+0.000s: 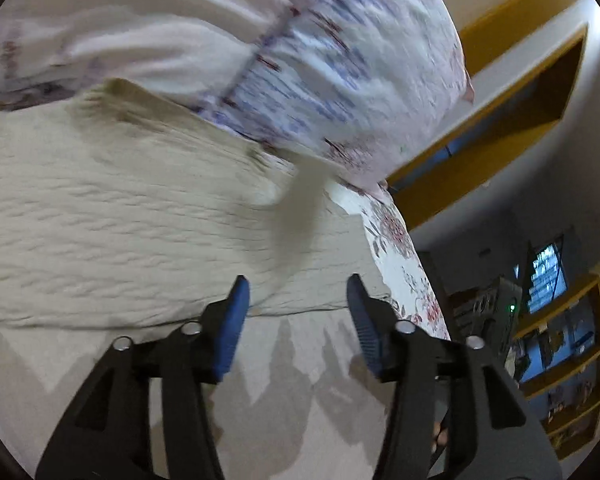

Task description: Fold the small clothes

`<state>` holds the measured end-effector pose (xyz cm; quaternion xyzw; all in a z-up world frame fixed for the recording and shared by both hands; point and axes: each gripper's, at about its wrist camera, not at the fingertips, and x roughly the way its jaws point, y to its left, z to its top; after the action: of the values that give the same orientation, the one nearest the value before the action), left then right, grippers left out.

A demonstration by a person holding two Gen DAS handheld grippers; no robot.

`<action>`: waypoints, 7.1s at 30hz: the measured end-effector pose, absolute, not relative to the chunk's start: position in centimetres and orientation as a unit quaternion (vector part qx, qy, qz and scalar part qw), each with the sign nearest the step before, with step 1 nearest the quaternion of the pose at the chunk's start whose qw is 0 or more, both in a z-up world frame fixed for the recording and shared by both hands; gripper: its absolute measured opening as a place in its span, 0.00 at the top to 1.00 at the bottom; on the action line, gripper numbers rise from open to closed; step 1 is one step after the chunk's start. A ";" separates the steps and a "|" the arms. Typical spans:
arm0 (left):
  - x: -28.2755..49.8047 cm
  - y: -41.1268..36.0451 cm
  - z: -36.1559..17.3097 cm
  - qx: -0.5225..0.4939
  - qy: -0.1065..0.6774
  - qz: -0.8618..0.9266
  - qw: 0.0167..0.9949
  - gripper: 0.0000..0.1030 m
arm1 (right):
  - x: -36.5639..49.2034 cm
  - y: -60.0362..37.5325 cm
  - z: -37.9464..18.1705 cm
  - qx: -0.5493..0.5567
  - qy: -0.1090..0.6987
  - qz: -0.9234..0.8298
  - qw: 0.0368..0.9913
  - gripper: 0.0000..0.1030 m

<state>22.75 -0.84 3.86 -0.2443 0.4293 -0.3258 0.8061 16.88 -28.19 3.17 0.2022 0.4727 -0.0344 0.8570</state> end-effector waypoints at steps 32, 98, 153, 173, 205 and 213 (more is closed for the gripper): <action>20.5 15.2 0.2 -0.295 0.444 -0.115 0.839 0.43 | 19.6 -26.2 4.9 0.228 0.429 -0.037 0.873 0.91; -1.2 14.3 -2.6 -0.376 0.450 -0.258 0.768 0.93 | -1.3 -29.8 4.4 0.294 0.514 0.135 0.794 0.92; 29.5 15.9 1.1 -0.366 0.412 -0.119 0.826 0.80 | 23.4 -34.1 3.3 0.272 0.436 -0.032 0.857 0.56; 28.1 16.3 4.3 -0.351 0.383 -0.132 0.844 0.41 | 22.3 -36.0 6.3 0.347 0.398 0.009 0.849 0.41; 22.9 16.4 1.9 -0.213 0.443 -0.103 0.864 0.82 | 19.5 -33.6 3.4 0.148 0.488 -0.065 0.858 0.90; 22.1 16.7 2.1 -0.209 0.442 -0.107 0.866 0.90 | 18.1 -32.9 5.5 0.150 0.461 -0.070 0.872 0.92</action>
<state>22.14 16.70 2.14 -0.2089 0.4420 -0.1068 0.8658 18.07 -32.88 5.48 0.1500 0.4611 -0.0701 0.8718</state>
